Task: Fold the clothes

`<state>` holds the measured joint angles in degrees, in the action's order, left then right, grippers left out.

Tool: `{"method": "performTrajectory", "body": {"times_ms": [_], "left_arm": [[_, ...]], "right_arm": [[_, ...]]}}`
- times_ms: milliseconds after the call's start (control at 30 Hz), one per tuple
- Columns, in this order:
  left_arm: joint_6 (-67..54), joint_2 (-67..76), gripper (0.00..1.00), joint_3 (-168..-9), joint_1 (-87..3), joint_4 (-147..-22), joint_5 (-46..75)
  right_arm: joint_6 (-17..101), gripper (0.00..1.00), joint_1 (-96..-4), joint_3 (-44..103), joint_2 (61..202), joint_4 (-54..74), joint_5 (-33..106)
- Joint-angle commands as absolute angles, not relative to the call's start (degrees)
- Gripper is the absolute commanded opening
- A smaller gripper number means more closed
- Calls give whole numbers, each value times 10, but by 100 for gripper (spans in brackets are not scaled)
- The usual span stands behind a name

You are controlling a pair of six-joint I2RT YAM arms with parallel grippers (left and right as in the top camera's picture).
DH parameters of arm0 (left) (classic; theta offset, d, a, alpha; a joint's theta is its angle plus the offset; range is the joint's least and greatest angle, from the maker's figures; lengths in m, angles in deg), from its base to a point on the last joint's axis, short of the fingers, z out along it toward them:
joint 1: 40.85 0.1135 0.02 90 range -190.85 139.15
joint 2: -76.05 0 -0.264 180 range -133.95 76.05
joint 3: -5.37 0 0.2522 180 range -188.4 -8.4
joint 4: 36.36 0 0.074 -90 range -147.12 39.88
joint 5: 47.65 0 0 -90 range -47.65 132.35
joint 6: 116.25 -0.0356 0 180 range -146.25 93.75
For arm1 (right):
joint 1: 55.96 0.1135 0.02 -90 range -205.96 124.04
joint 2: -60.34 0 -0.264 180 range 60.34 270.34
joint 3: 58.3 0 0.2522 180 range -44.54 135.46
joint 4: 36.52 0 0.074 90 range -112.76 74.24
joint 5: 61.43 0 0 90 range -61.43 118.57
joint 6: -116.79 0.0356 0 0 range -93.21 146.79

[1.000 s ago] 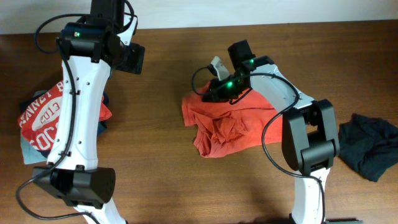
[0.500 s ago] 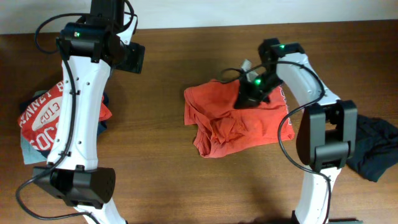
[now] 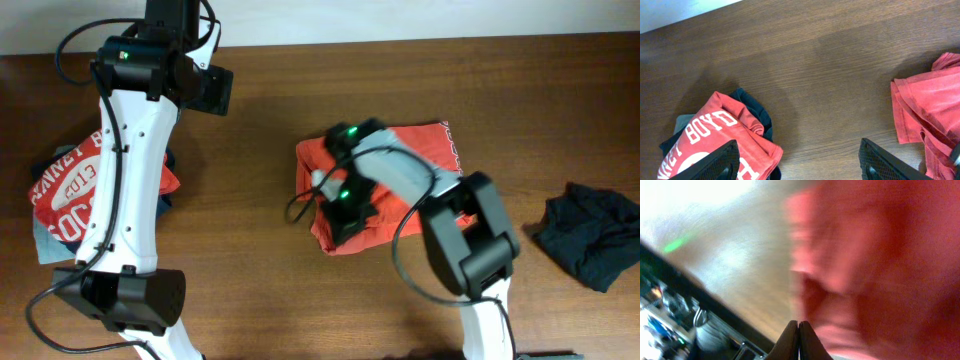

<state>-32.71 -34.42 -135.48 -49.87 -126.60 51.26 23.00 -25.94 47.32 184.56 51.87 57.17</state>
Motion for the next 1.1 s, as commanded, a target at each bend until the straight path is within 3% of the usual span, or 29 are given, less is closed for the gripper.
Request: {"method": "performTrajectory", "body": {"times_ms": [0,200,233,267,300,367,567,767,1067], "left_arm": [[-337,-336,76,-1361,-496,-1265,527],[-336,-336,76,-1361,-496,-1265,527],[-336,-336,76,-1361,-496,-1265,527],[-336,-336,76,-1361,-496,-1265,527],[-337,-336,76,-1361,-496,-1265,527],[-337,-336,76,-1361,-496,-1262,527],[-337,-336,77,-1361,-496,-1249,527],[-337,-336,77,-1361,-496,-1247,527],[-337,-336,79,-1361,-496,-1244,527]], "right_arm": [[197,5,-224,473,1805,520,578],[281,4,-253,477,1735,512,428],[292,8,-267,477,1721,511,410],[290,20,-279,477,1712,511,407],[289,40,-290,477,1704,512,408],[285,55,-310,477,1694,513,409],[272,60,-295,474,1701,497,422],[273,59,-259,434,1714,401,418],[277,45,-255,349,1732,316,418]]}}
